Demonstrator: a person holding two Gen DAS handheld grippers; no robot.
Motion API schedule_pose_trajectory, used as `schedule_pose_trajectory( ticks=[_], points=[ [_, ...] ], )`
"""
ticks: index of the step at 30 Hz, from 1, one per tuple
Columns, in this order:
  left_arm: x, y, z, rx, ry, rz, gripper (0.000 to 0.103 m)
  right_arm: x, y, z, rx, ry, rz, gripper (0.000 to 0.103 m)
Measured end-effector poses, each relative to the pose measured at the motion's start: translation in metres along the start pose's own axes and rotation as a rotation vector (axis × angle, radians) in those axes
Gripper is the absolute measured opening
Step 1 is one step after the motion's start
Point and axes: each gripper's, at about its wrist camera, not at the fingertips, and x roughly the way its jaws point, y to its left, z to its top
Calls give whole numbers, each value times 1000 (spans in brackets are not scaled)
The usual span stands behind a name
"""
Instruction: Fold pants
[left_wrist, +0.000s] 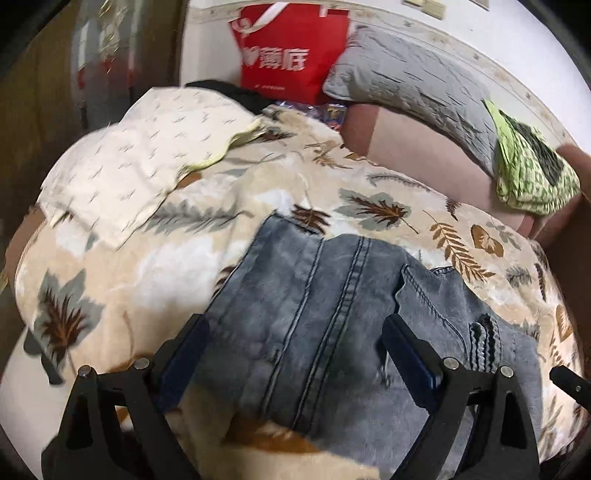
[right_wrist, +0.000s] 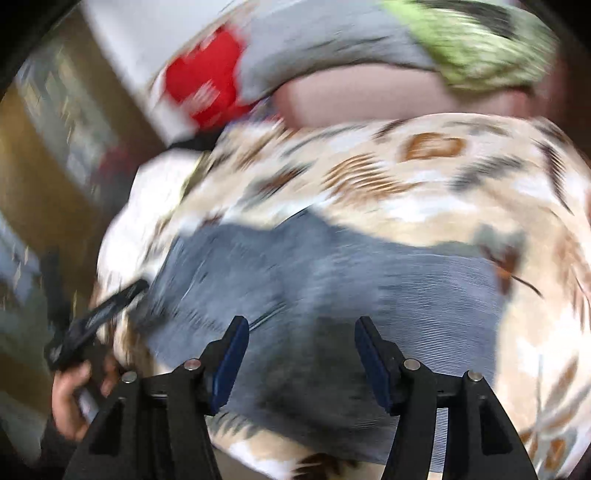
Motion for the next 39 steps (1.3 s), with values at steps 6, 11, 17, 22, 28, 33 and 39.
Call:
schedule_pose_trajectory(
  ticks=[6, 11, 17, 22, 28, 33, 39],
  points=[
    [-8, 36, -8, -257, 143, -128, 95, -5, -57, -14, 156, -45, -2, 63],
    [-6, 57, -26, -495, 239, -236, 95, 4, -62, -20, 188, -15, 56, 63],
    [12, 57, -35, -518, 287, -234, 95, 14, -54, -23, 183, -12, 67, 63],
    [-5, 36, -18, -323, 145, -136, 95, 15, -37, -11, 150, 49, 97, 63],
    [6, -2, 5, -102, 49, -137, 95, 54, 31, 54, -47, 171, 114, 63],
    [50, 21, -5, -100, 176, -54, 94, 124, 69, 106, -3, 289, 190, 63],
    [50, 13, -15, -16, 138, -23, 95, 197, 157, 119, -290, 427, 145, 63]
  ],
)
